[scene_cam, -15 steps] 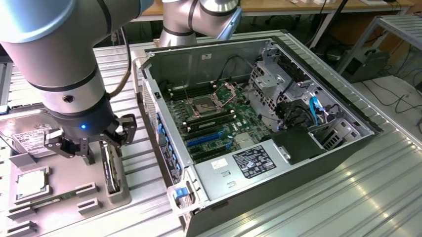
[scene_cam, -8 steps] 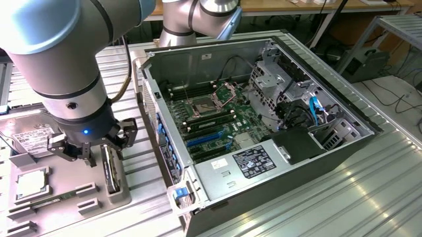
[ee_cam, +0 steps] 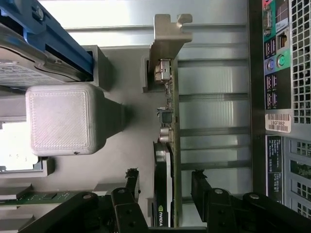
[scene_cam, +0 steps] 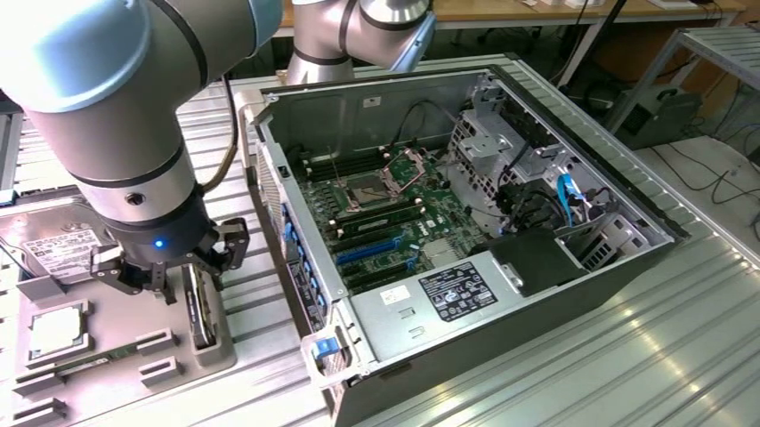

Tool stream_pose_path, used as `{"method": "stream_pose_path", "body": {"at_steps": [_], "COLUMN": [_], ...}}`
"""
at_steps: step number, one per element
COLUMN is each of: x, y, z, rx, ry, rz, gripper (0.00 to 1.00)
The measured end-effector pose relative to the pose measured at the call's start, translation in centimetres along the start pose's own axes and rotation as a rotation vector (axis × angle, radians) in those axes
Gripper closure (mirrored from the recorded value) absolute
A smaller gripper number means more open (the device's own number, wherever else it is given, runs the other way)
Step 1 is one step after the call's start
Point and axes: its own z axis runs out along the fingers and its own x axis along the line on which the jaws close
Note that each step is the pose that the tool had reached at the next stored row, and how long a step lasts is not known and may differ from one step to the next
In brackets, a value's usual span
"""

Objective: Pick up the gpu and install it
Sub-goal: 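Pick up the gpu and move the gpu toward the slot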

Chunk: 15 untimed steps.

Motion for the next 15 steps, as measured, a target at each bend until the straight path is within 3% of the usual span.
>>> {"method": "stream_pose_path", "body": {"at_steps": [15], "x": [0.0], "y": [-0.06], "z": [1.52], "rx": [-0.0001], "ry": [0.0002], "rz": [-0.002], "gripper": [0.44]}}
